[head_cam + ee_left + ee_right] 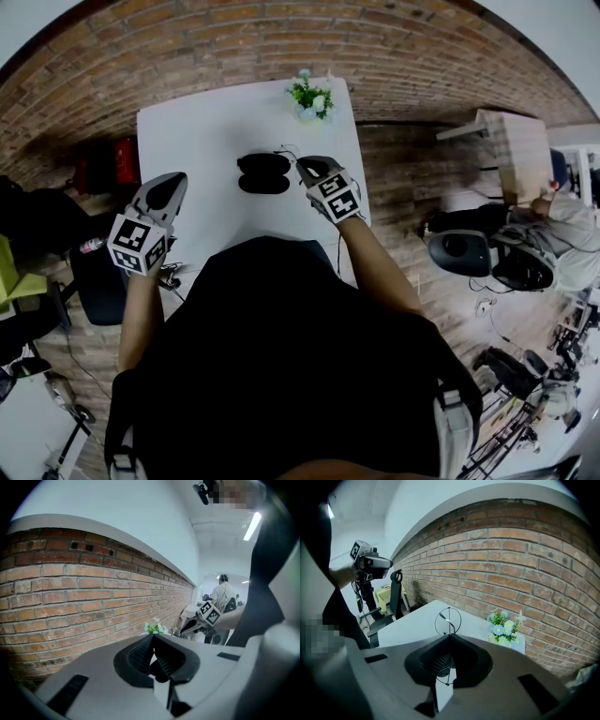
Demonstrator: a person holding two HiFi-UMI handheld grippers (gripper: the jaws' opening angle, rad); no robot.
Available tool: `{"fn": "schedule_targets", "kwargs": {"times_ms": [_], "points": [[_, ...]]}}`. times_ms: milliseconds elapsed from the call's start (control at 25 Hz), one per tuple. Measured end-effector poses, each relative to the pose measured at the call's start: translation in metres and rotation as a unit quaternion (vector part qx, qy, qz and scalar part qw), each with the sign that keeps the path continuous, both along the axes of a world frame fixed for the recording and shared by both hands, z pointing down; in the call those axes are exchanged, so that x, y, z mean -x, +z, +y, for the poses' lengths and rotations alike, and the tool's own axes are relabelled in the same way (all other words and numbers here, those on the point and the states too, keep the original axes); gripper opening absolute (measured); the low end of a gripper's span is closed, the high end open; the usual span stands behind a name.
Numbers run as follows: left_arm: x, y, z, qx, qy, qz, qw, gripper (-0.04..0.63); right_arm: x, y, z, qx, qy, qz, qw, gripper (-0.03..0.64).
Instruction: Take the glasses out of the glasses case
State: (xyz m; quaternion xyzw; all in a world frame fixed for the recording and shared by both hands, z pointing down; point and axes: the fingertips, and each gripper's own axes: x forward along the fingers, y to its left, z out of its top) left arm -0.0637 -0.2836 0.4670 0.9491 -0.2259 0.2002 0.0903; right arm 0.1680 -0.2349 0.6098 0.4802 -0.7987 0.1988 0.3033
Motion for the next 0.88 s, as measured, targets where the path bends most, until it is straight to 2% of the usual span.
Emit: {"fn": "schedule_targets", "kwargs": {"times_ms": [440,720,880], "points": [[-0.014,-0.010,-0.001,-0.010,0.023,0.002,0.9997,0.011,-0.011,-0.028,0.011,-0.030,0.029,-0.013,0.999,0.025],[-0.028,-0.013,-0.002,-0.015,0.038,0.006,0.9991,0.011,-0.023,-0.062,0.016,-0.080,0.055,-0.027,0.995,0.025],[-0.035,-0.013,0.003,-0.014,0.048,0.003,0.9987,0.011,-0.031,-0.070,0.023,-0.087,0.068,-0.030,0.993,0.025]]}}
